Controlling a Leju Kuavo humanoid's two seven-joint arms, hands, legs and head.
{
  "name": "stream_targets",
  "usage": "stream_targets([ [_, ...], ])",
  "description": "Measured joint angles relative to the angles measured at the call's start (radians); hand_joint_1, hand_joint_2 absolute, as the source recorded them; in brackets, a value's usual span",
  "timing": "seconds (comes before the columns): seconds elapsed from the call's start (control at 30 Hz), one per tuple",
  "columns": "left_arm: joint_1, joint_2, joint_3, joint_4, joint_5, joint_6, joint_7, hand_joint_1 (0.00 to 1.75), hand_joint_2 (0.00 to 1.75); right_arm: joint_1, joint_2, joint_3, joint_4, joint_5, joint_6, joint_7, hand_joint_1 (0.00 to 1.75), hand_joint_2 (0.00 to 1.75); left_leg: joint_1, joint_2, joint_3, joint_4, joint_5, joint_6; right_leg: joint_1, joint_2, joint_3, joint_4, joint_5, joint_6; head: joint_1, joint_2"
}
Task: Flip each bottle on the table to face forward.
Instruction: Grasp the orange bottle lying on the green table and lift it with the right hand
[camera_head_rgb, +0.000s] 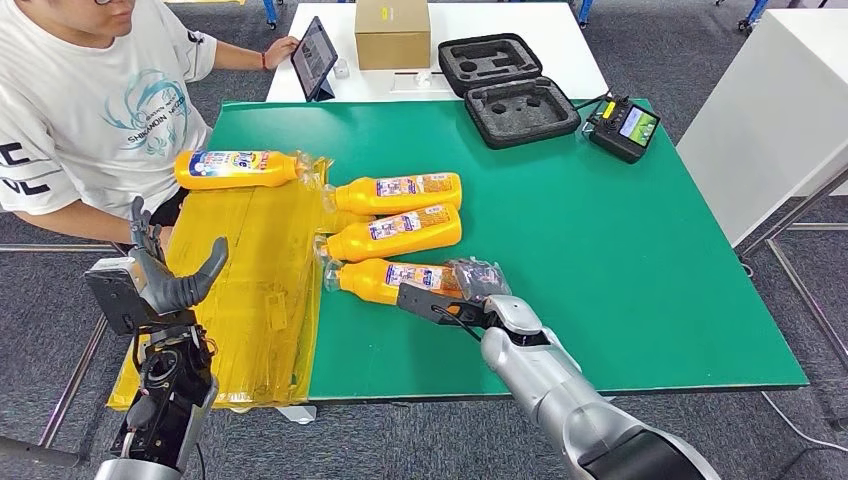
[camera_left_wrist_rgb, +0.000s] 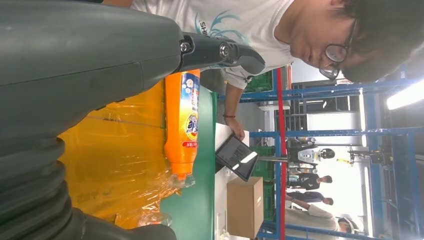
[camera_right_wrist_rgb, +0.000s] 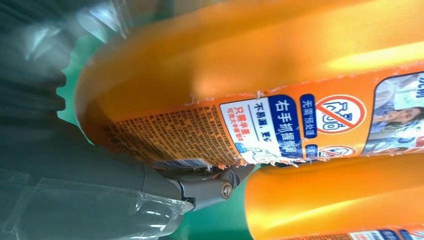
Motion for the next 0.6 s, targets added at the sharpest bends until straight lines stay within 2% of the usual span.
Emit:
stream_targets([
  [0.3, 0.0, 0.0, 0.0, 0.0, 0.004, -0.001, 0.0, 0.0, 1.75, 0.001, 0.003, 0.0, 0.0, -0.016, -0.001, -0.011, 1.75, 1.75, 0.0, 0.0, 0.0, 0.0, 0.0, 0.0, 0.0, 0.0, 0.0, 0.0, 0.0, 0.0, 0.0, 0.0],
  [0.33, 0.0, 0.0, 0.0, 0.0, 0.007, -0.001, 0.0, 0.0, 1.75, 0.003, 0.005, 0.0, 0.0, -0.034, -0.002, -0.028, 1.75, 1.75, 0.0, 0.0, -0.001, 0.0, 0.0, 0.0, 0.0, 0.0, 0.0, 0.0, 0.0, 0.0, 0.0, 0.0],
  [0.47, 0.004, 0.0, 0.0, 0.0, 0.027, -0.012, 0.0, 0.0, 1.75, 0.036, 0.013, 0.0, -0.018, -0.165, -0.008, -0.202, 1.75, 1.75, 0.0, -0.001, -0.002, 0.0, 0.0, 0.0, 0.0, 0.0, -0.001, 0.0, 0.0, 0.0, 0.0, 0.0],
  [0.6, 0.004, 0.0, 0.0, 0.001, 0.029, -0.014, 0.0, 0.0, 1.75, 0.044, 0.015, 0.0, -0.026, -0.178, -0.006, -0.218, 1.75, 1.75, 0.0, -0.001, -0.003, 0.0, 0.0, 0.0, 0.0, 0.0, -0.002, 0.0, 0.0, 0.0, 0.0, 0.0],
])
